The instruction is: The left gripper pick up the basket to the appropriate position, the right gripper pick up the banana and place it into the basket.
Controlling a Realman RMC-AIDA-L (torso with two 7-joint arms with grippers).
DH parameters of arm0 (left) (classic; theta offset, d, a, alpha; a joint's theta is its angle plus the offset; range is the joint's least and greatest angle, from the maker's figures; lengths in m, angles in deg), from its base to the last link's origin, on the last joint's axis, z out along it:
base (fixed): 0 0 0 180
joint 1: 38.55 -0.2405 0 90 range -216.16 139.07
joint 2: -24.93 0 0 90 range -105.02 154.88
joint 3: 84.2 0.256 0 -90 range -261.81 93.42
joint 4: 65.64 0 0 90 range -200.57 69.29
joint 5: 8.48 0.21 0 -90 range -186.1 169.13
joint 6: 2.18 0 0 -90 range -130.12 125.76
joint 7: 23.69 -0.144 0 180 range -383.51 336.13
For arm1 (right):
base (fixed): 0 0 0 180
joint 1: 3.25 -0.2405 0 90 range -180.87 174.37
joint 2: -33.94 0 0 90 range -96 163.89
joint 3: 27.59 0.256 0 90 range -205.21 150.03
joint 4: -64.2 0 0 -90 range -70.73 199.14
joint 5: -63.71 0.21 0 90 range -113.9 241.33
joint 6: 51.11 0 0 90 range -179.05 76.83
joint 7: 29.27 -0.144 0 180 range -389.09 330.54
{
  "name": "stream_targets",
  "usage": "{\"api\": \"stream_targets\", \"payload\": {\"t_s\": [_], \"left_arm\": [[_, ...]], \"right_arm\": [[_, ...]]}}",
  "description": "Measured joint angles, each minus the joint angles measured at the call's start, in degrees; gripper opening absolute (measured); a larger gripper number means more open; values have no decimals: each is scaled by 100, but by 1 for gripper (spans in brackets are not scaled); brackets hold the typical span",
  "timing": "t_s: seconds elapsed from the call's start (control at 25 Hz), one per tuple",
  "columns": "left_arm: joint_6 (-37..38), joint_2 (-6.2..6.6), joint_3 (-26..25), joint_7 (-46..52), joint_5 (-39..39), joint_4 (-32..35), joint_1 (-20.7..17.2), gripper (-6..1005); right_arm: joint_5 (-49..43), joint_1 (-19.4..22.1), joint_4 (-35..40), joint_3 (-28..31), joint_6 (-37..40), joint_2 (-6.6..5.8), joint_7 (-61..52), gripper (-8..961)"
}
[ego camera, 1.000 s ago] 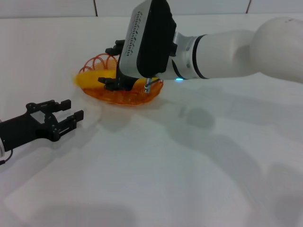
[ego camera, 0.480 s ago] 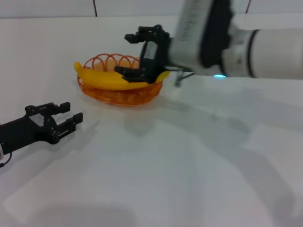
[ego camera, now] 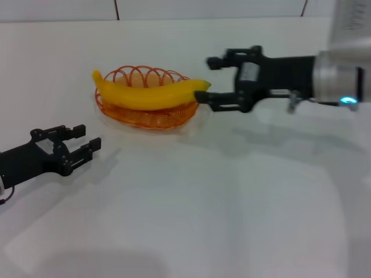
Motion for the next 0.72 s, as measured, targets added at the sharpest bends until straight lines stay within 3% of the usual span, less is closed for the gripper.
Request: {"api": "stream_targets", "payload": {"t_s": [0.28,0.44,0.72], "left_arm": [[-2,0,-31,-7,0,0,16,479],[-6,0,-45,-8,-33,0,18,479],[-24,0,-46,-9,-94,0,-5,479]], "right_arm": [[-36,-5,-939,1134,548,-116,431,740],[-39,-5,-1345,1234,579,-257,497,740],[-38,46,-1730,1197,605,-250,869,741]]}}
